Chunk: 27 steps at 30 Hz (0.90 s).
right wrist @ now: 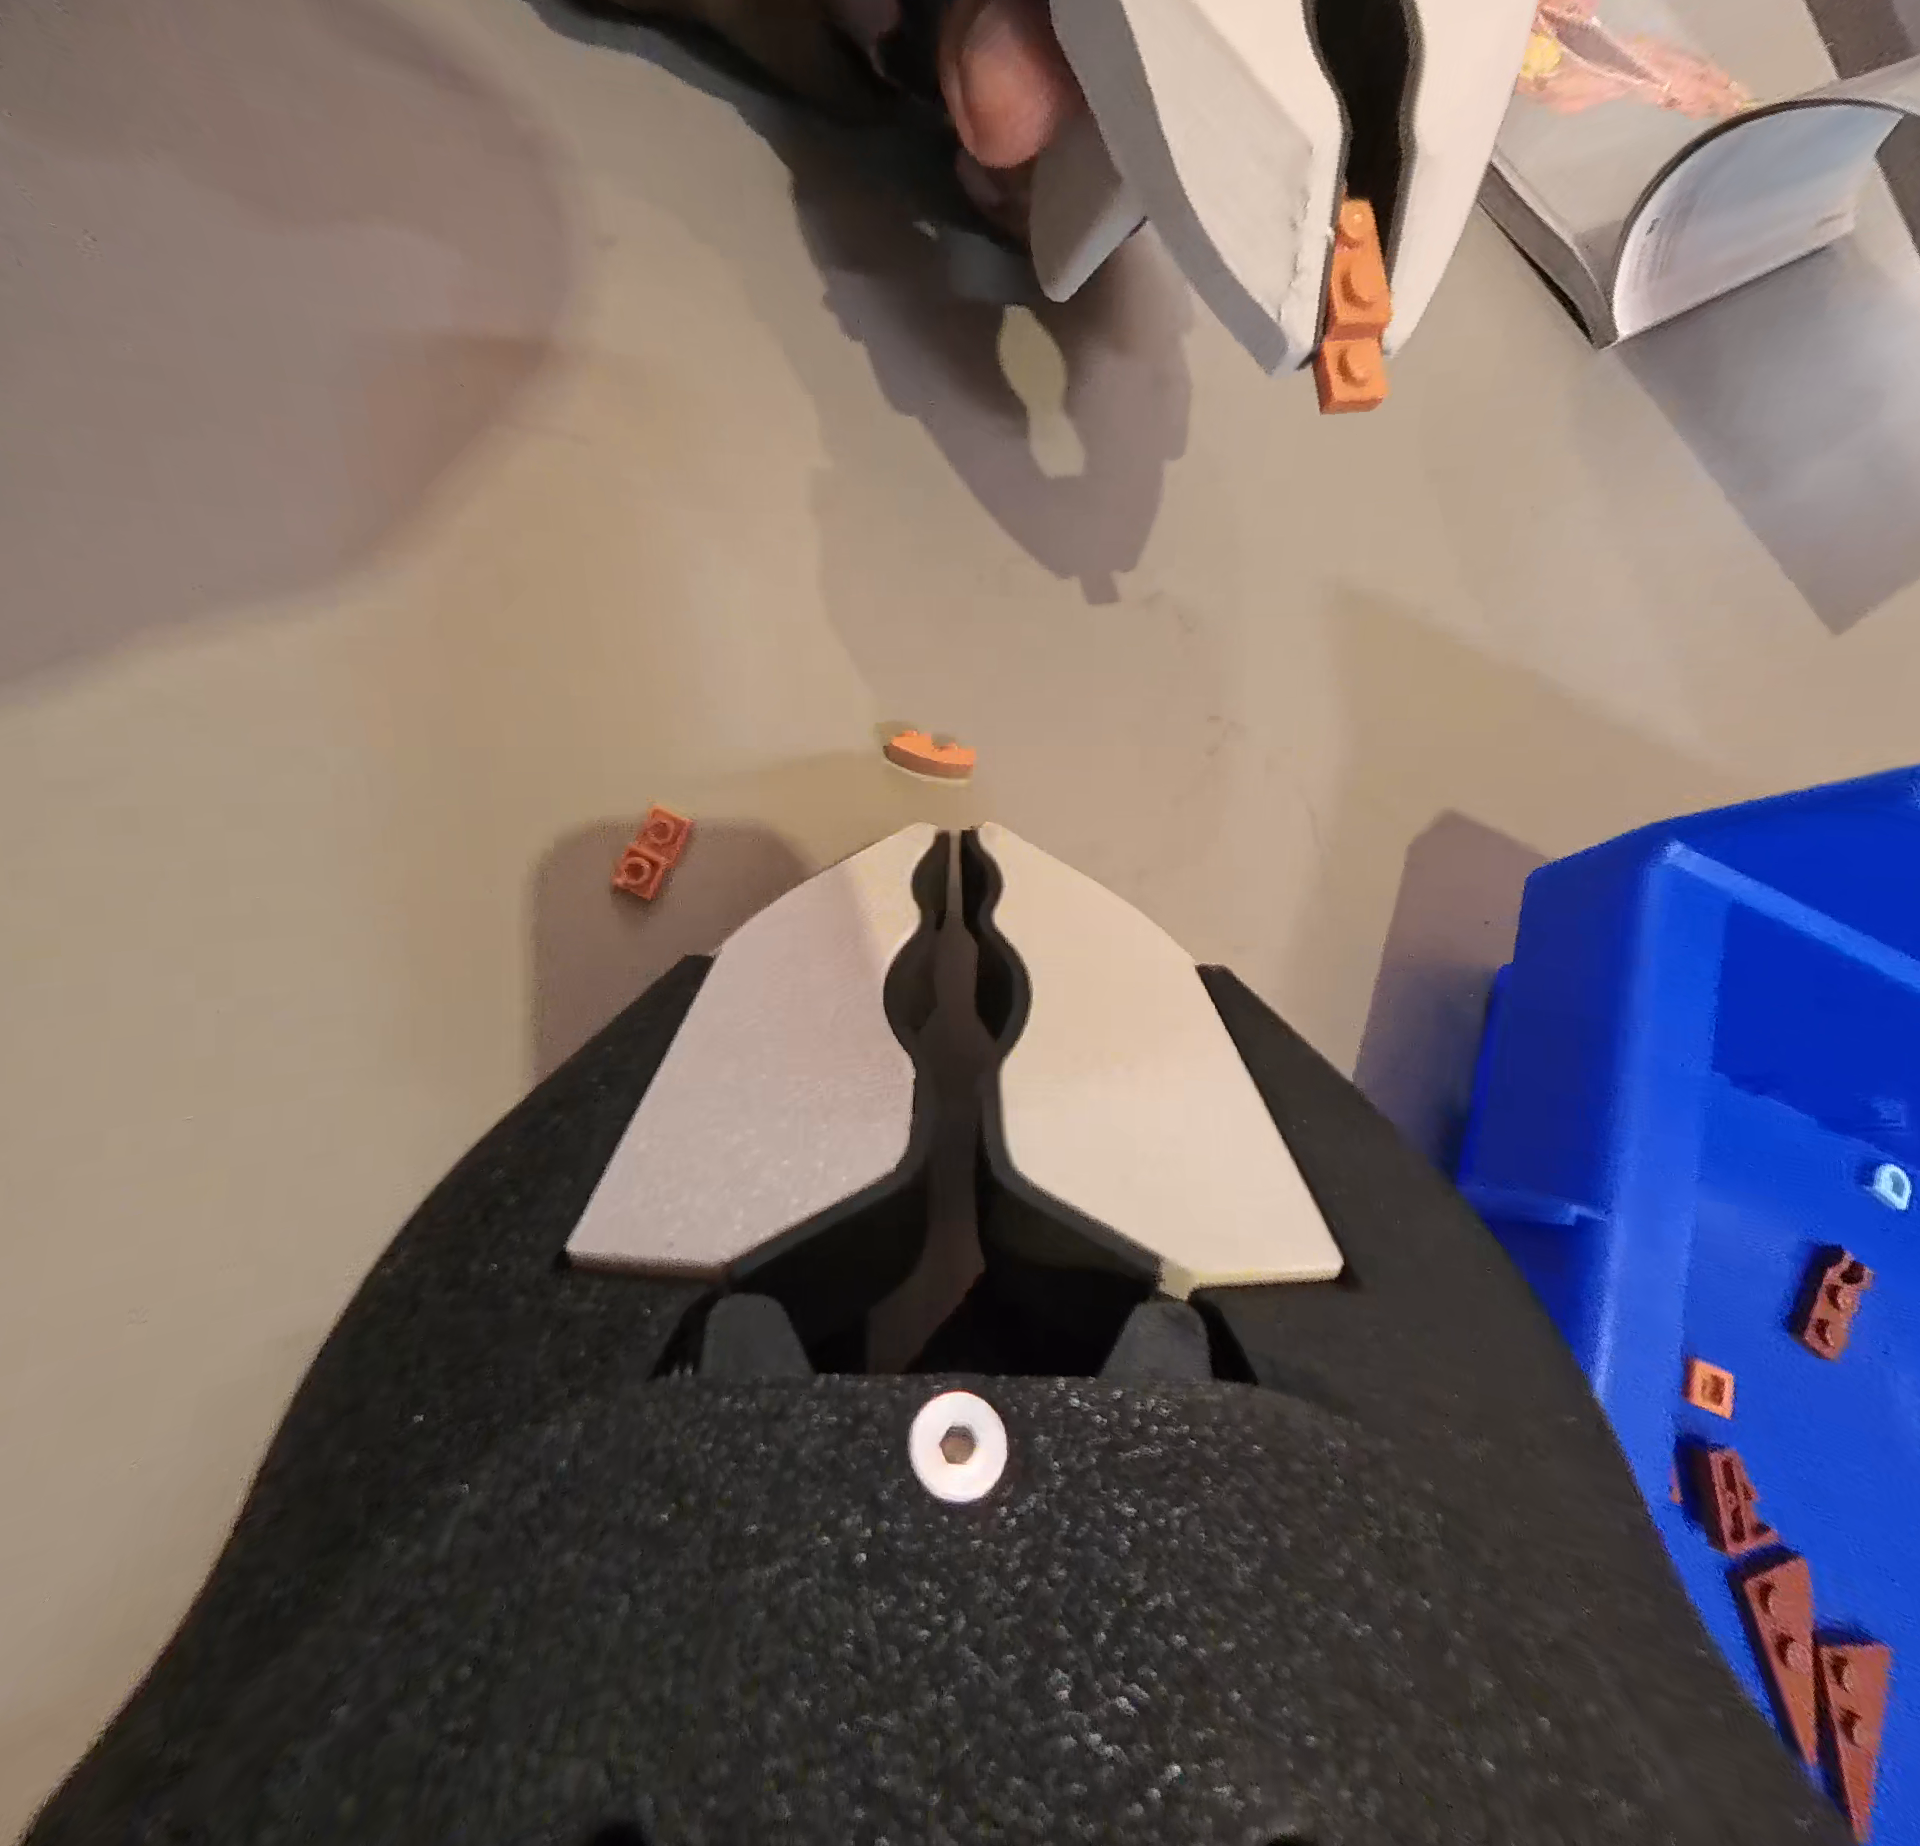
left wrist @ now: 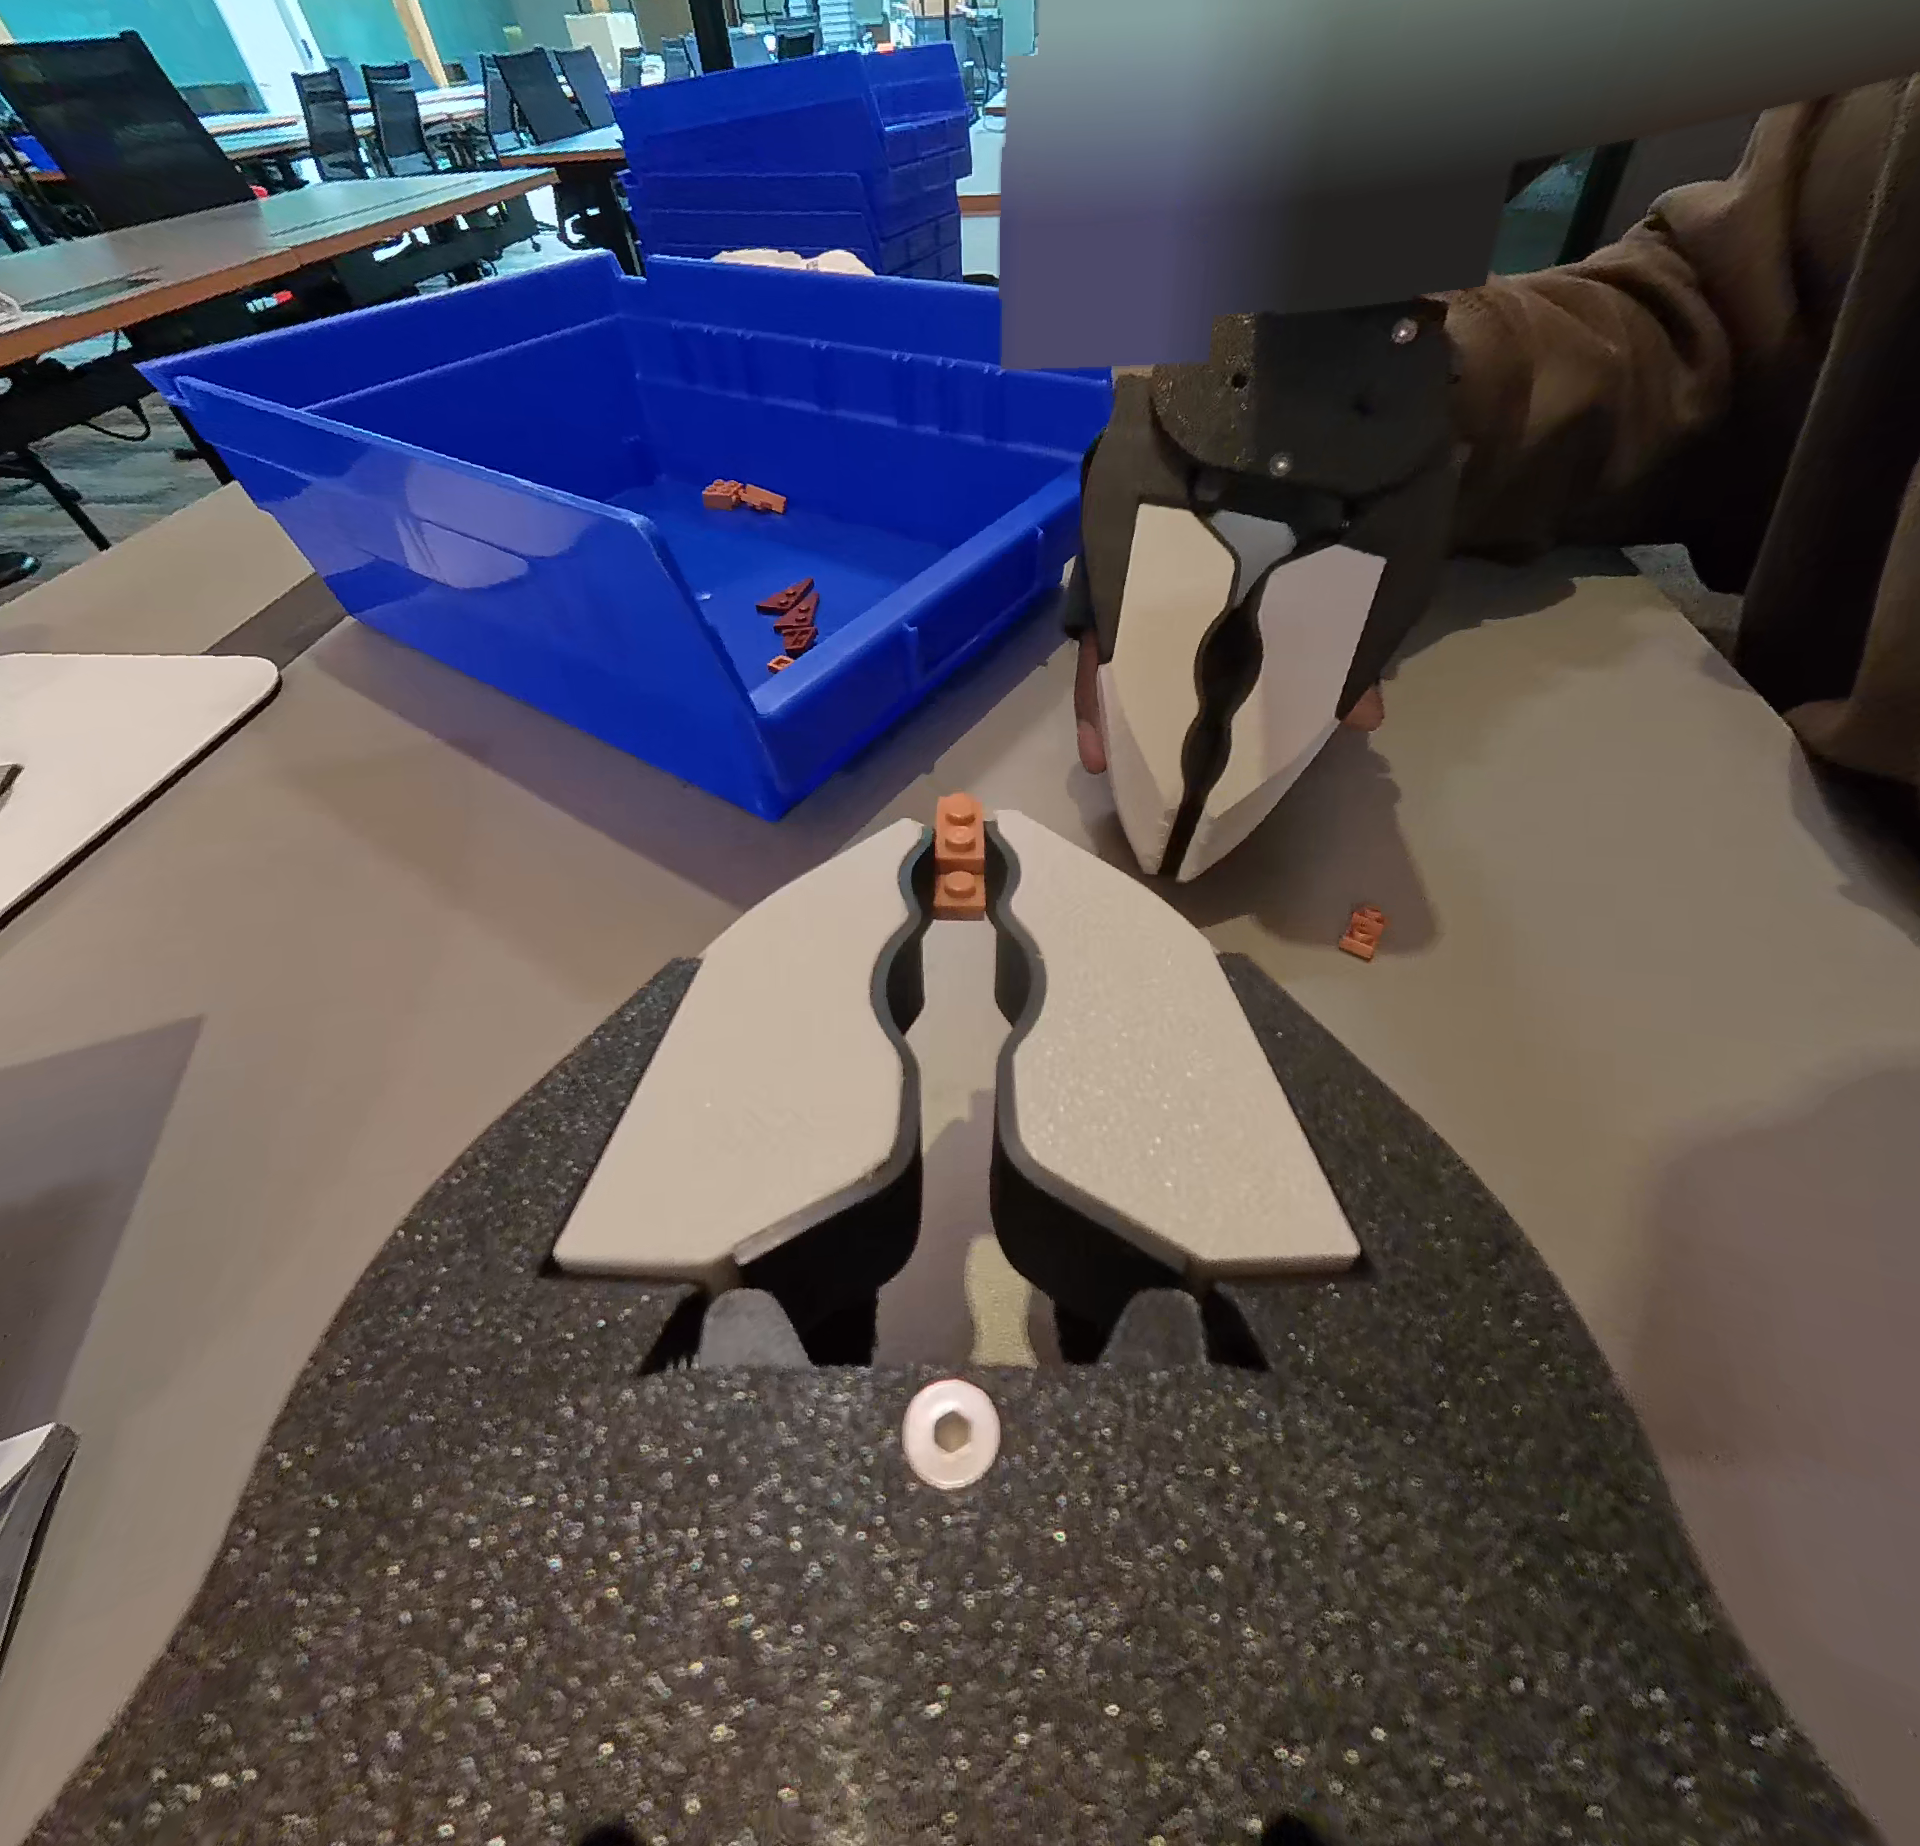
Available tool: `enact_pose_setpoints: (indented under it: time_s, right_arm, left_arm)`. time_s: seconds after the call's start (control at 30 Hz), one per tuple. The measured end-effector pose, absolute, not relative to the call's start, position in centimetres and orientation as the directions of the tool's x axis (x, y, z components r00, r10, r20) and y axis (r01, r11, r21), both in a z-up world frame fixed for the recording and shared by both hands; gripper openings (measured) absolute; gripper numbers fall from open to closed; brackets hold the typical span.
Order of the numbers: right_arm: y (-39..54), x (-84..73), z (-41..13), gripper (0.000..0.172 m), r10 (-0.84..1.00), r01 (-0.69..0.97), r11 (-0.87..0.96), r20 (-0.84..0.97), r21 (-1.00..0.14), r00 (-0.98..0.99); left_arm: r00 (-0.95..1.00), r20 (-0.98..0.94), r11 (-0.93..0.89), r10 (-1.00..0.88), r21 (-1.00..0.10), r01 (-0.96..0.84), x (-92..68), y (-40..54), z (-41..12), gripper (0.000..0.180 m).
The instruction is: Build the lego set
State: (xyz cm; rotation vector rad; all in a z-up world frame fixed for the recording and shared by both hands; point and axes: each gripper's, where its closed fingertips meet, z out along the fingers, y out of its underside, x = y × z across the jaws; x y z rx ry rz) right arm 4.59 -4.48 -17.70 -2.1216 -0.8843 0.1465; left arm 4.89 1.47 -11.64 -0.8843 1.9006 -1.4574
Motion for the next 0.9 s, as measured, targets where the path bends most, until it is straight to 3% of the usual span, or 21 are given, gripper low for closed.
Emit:
enact_pose_setpoints:
  time_s: [0.53, 0.6, 0.73, 0.9]
  right_arm:
    - [-3.6, 2.8, -18.4, 0.038, 0.536, 0.388, -0.598, 0.01, -0.702, 0.844]
    - [-3.4, 2.9, -19.0, 0.038, 0.529, 0.403, -0.605, 0.032, -0.686, 0.848]
    - [-3.1, 3.0, -18.9, 0.018, 0.509, 0.391, -0.603, 0.041, -0.695, 0.86]
    - [-3.1, 3.2, -18.9, 0.017, 0.508, 0.394, -0.597, 0.051, -0.699, 0.86]
  left_arm:
    - [-0.626, -0.102, 0.285, -0.773, -0.938, -0.199, 4.8, 0.9, -13.2, 0.008]
    - [-0.625, -0.099, 0.281, -0.775, -0.939, -0.199, 4.8, 0.9, -13.1, 0.008]
    - [-0.623, -0.097, 0.277, -0.776, -0.94, -0.199, 4.8, 1.0, -13.1, 0.008]
    - [-0.621, -0.096, 0.274, -0.778, -0.941, -0.198, 4.8, 1.0, -13.1, 0.008]
